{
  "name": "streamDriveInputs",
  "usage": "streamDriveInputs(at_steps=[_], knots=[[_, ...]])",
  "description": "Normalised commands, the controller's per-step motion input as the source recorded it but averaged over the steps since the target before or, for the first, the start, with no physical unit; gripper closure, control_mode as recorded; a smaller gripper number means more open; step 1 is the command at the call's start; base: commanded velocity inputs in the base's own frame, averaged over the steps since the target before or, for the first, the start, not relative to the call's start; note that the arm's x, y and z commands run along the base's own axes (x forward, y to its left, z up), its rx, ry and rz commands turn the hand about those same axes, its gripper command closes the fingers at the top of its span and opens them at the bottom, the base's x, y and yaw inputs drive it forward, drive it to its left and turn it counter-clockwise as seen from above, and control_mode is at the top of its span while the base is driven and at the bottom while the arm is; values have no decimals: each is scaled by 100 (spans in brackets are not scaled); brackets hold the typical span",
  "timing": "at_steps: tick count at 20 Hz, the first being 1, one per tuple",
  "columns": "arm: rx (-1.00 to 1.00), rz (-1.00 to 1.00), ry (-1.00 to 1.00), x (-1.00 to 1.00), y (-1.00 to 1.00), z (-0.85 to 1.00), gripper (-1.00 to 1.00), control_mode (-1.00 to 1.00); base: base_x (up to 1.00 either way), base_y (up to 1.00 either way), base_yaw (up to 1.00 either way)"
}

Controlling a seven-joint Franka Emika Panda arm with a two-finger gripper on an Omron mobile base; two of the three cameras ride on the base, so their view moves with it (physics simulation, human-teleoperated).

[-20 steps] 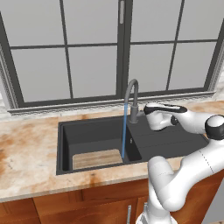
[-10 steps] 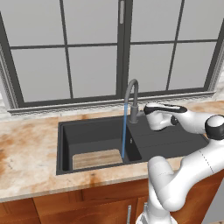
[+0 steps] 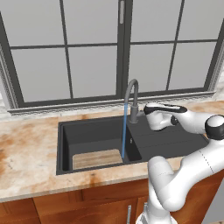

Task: Turn on the sink faucet with hot water and rinse the cutting board for ten seconds, then turn off the faucet. Push the cutting board to reach the water if necessary.

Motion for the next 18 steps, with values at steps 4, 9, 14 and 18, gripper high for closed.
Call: streamDriveInputs(at_steps=[4,9,14,18], knots=[[0,0,0,0,0,0,-100,-100,0,0,0],[0,0,0,0,0,0,-100,-100,0,0,0],[0,0,0,0,0,0,-100,-100,0,0,0],[0,0,0,0,0,0,-100,-100,0,0,0]])
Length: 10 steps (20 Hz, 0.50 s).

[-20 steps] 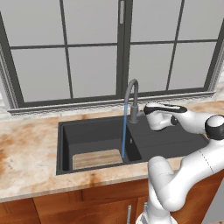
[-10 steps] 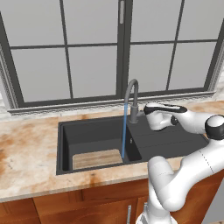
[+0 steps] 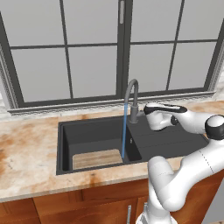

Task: Turn on the sink faucet with hot water and rinse the cutting board for ten seconds, then turn off the faucet. Push the cutting board to reach the water if necessary.

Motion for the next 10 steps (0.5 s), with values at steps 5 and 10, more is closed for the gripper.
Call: streamDriveInputs(at_steps=[5,10], knots=[[0,0,0,0,0,0,-100,-100,0,0,0],[0,0,0,0,0,0,-100,-100,0,0,0]])
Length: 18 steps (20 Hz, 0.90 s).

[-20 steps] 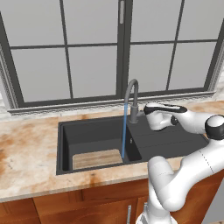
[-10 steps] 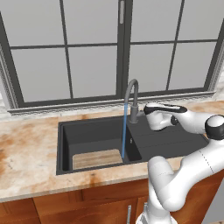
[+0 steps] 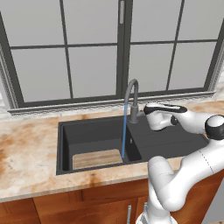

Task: Turn on the sink faucet with hot water and rinse the cutting board for ten seconds, then turn off the faucet. Push the cutting board to reach the water if necessary.

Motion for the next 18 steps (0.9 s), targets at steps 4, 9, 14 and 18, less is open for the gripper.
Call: streamDriveInputs(at_steps=[4,9,14,18], knots=[[0,0,0,0,0,0,-100,-100,0,0,0],[0,0,0,0,0,0,-100,-100,0,0,0],[0,0,2,0,0,0,-100,-100,0,0,0],[0,0,3,0,0,11,-100,-100,0,0,0]])
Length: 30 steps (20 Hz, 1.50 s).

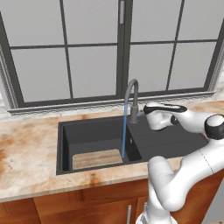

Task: Turn on the sink faucet with hot water and rinse the cutting board for ten seconds, then turn off the faucet. Push the cutting board to reach the water if necessary.

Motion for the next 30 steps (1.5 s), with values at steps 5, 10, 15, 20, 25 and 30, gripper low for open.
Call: streamDriveInputs(at_steps=[5,10,15,20,25,30], knots=[[0,0,5,1,0,20,-100,-100,0,0,0],[0,0,4,0,0,25,-100,-100,0,0,0],[0,0,1,0,-2,21,-100,-100,0,0,0],[0,2,0,0,-18,5,-100,-100,0,0,0],[3,3,2,-1,-31,1,-100,-100,0,0,0],[0,3,0,0,-24,-9,-100,-100,0,0,0]])
